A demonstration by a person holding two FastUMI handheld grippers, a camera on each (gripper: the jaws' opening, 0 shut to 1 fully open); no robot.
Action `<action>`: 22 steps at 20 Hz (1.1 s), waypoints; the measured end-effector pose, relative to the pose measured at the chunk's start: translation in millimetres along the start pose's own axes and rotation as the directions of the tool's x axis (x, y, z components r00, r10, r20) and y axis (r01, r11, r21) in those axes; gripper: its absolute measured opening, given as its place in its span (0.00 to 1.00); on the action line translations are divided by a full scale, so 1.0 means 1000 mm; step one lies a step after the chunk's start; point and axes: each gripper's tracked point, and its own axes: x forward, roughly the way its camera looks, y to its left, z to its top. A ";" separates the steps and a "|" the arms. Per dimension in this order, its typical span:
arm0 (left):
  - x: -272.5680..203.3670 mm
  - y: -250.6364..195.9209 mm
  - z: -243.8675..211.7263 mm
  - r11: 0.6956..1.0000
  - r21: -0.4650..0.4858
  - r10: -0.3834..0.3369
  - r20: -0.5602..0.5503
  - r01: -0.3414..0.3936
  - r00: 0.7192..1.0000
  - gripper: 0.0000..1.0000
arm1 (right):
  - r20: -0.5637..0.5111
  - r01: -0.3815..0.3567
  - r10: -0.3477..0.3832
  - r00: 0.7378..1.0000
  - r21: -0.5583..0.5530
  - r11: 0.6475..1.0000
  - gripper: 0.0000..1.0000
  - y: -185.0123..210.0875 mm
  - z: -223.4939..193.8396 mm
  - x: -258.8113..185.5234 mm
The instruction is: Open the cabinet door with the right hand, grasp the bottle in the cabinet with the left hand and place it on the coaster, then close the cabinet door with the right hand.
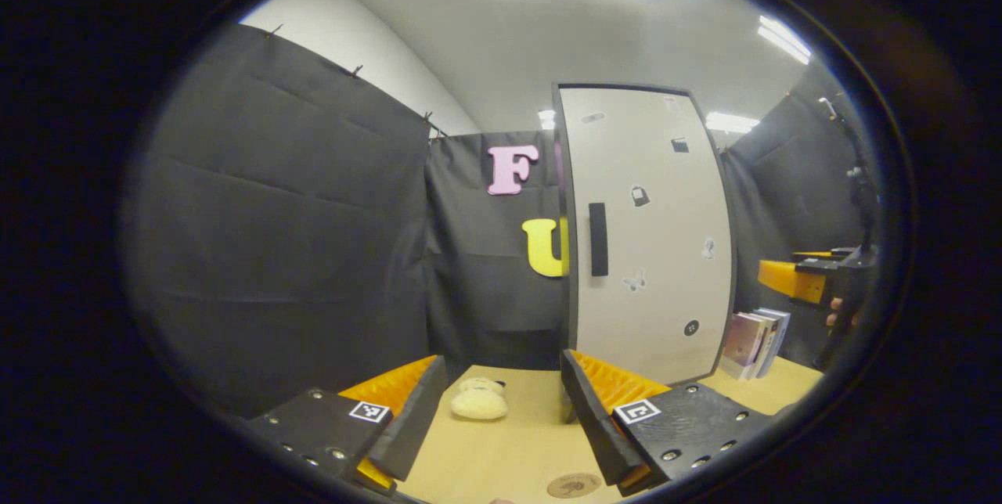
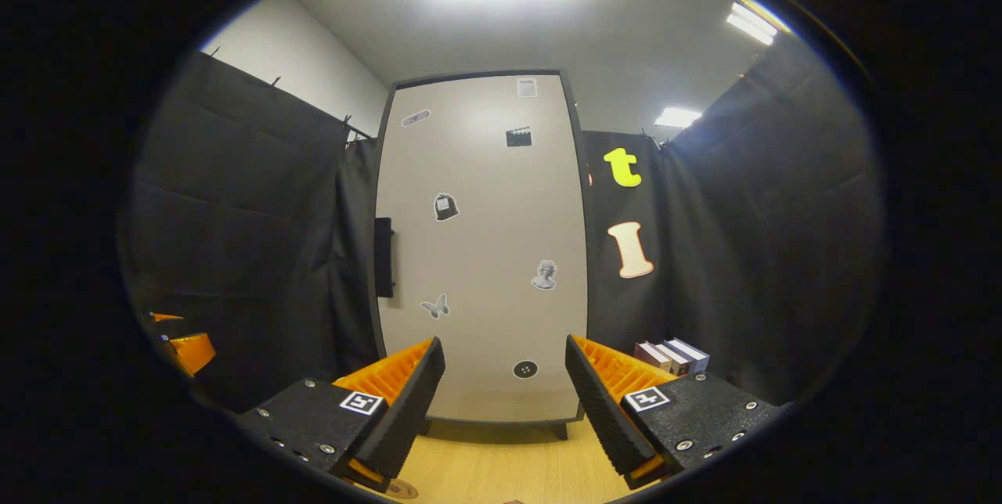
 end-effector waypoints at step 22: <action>-0.072 0.127 -0.022 0.964 0.014 0.267 -0.037 -0.266 0.963 0.88 | -0.038 -0.193 0.196 0.980 0.064 0.979 0.96 0.139 0.031 0.156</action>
